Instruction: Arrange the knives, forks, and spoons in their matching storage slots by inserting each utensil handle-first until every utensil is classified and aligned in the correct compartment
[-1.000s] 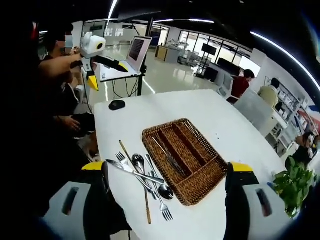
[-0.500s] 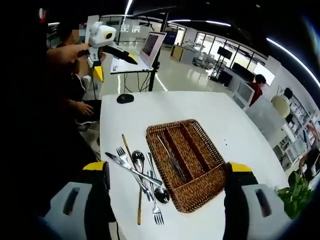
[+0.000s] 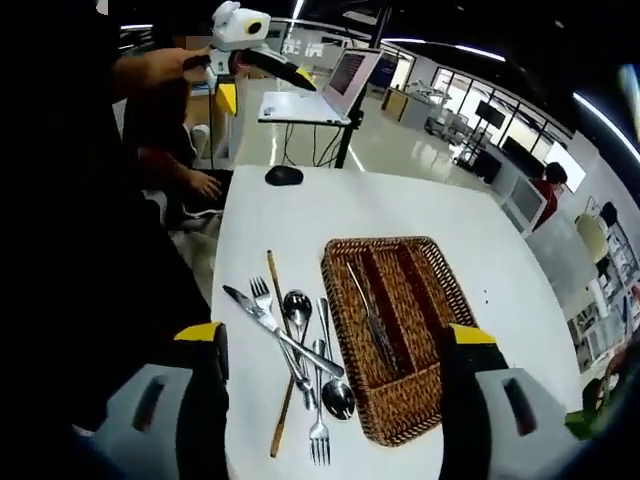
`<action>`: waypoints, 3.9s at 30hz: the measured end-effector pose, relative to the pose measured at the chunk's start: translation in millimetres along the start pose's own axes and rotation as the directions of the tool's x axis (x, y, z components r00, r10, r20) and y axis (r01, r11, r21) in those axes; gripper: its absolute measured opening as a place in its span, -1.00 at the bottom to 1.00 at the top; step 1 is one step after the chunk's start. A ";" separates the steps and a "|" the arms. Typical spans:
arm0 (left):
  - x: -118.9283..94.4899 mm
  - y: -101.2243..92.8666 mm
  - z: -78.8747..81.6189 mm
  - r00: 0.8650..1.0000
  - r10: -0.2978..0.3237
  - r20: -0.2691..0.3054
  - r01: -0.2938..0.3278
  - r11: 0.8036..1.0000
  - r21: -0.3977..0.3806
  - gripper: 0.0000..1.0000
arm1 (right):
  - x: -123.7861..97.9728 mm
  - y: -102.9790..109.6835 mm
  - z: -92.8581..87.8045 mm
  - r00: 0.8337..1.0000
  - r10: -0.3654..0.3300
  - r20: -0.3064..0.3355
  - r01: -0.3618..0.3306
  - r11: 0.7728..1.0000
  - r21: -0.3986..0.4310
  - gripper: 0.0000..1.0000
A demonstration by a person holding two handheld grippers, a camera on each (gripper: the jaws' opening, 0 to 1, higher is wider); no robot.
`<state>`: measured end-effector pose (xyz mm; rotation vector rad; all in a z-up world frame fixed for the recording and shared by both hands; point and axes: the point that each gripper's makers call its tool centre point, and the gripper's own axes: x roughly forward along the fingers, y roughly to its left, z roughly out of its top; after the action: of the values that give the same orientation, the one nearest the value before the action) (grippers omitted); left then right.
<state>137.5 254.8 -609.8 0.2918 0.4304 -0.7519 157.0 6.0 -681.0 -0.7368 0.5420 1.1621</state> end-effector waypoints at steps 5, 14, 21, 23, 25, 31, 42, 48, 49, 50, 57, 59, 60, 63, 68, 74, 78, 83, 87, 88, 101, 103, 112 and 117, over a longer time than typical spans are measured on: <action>-0.9 0.2 -2.2 1.000 0.009 -0.009 -0.009 1.000 -0.008 1.00 | 15.3 2.5 -9.3 1.000 0.024 -0.018 -0.024 1.000 -0.019 0.66; 6.6 -4.6 2.8 1.000 0.006 0.012 -0.006 0.999 -0.032 1.00 | 62.8 13.3 -36.4 0.997 0.051 -0.057 -0.061 0.983 -0.175 0.43; 4.1 -0.4 0.7 1.000 0.015 0.005 -0.015 0.999 -0.039 1.00 | 85.0 21.6 -45.3 0.992 0.105 -0.075 -0.116 0.978 -0.171 0.36; 3.7 1.2 -0.9 1.000 0.019 0.000 -0.019 0.999 -0.042 1.00 | 90.7 23.2 -49.1 0.989 0.124 -0.087 -0.137 0.978 -0.160 0.26; 3.9 2.6 -3.0 1.000 0.021 -0.009 -0.021 0.999 -0.043 1.00 | 95.1 26.7 -48.7 0.985 0.149 -0.084 -0.161 0.975 -0.156 0.17; 4.6 5.4 -5.0 1.000 0.019 -0.018 -0.020 0.999 -0.046 1.00 | 114.4 47.0 -60.2 0.956 0.267 -0.120 -0.285 0.942 -0.176 -0.02; -1.6 14.6 -19.5 0.998 0.030 -0.050 -0.031 0.999 -0.028 1.00 | 135.8 63.2 -78.0 0.917 0.355 -0.181 -0.390 0.894 -0.221 -0.46; -2.6 16.1 -26.4 0.998 0.031 -0.056 -0.033 0.999 -0.035 1.00 | 146.9 66.4 -84.3 0.903 0.386 -0.186 -0.422 0.876 -0.232 -0.78; -2.6 16.4 -27.2 0.998 0.031 -0.058 -0.032 0.999 -0.032 1.00 | 147.6 67.1 -84.8 0.900 0.391 -0.190 -0.430 0.868 -0.250 -0.81; -2.4 16.3 -28.2 0.998 0.030 -0.059 -0.032 0.999 -0.031 1.00 | 148.1 68.1 -84.9 0.898 0.396 -0.191 -0.435 0.866 -0.247 -0.82; -2.5 20.8 -29.3 0.998 0.035 -0.059 -0.037 0.999 -0.034 1.00 | 149.1 68.3 -85.2 0.884 0.424 -0.197 -0.463 0.852 -0.244 -0.81; -2.5 20.8 -29.5 0.998 0.037 -0.058 -0.039 0.999 -0.034 1.00 | 150.0 67.8 -84.7 0.885 0.416 -0.210 -0.462 0.845 -0.270 -0.81; -2.3 20.6 -29.8 0.998 0.037 -0.060 -0.039 0.999 -0.034 1.00 | 149.6 66.2 -86.8 0.883 0.409 -0.229 -0.463 0.840 -0.284 -0.85; -1.3 19.9 -29.6 0.998 0.035 -0.059 -0.037 0.999 -0.034 1.00 | 150.0 64.6 -84.2 0.887 0.403 -0.226 -0.456 0.840 -0.293 -0.85; -0.1 20.3 -30.8 0.997 0.034 -0.066 -0.036 0.999 -0.030 1.00 | 154.8 68.7 -86.1 0.877 0.414 -0.245 -0.476 0.820 -0.319 -0.82; 0.3 19.4 -30.1 0.997 0.036 -0.064 -0.038 0.999 -0.031 1.00 | 155.8 68.4 -84.6 0.870 0.415 -0.265 -0.491 0.773 -0.402 -0.85; -0.3 19.0 -31.1 0.997 0.039 -0.067 -0.041 0.999 -0.032 1.00 | 154.7 70.0 -85.8 0.860 0.428 -0.278 -0.509 0.757 -0.409 -0.90; -1.3 19.4 -32.3 0.997 0.042 -0.070 -0.045 0.998 -0.033 1.00 | 154.4 70.6 -87.8 0.855 0.427 -0.294 -0.517 0.746 -0.420 -0.92; -0.8 20.5 -33.4 0.997 0.044 -0.070 -0.047 0.998 -0.035 1.00 | 152.8 70.7 -85.8 0.855 0.429 -0.291 -0.517 0.750 -0.413 -0.93; -0.4 20.6 -33.7 0.997 0.043 -0.071 -0.046 0.998 -0.035 1.00 | 152.6 70.1 -85.5 0.857 0.426 -0.289 -0.514 0.750 -0.417 -0.93; 5.7 21.8 -30.9 0.997 0.042 -0.064 -0.044 0.999 -0.030 1.00 | 139.9 63.3 -75.7 0.873 0.400 -0.278 -0.478 0.814 -0.329 -0.94; 6.8 21.9 -29.7 0.997 0.041 -0.061 -0.042 0.999 -0.026 1.00 | 136.5 60.4 -75.4 0.875 0.390 -0.286 -0.465 0.840 -0.280 -0.94; 11.6 23.9 -26.0 0.998 0.033 -0.053 -0.034 0.999 -0.017 1.00 | 114.8 42.4 -65.8 0.891 0.347 -0.292 -0.401 0.904 -0.147 -0.94; 18.4 22.4 -22.6 0.999 0.015 -0.050 -0.015 1.000 -0.009 1.00 | 108.6 32.9 -63.8 0.897 0.316 -0.309 -0.366 0.923 -0.119 -0.95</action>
<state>159.2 268.6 -636.1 0.3055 0.4784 -0.7291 159.7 31.6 -808.6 -0.9967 0.8445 1.4553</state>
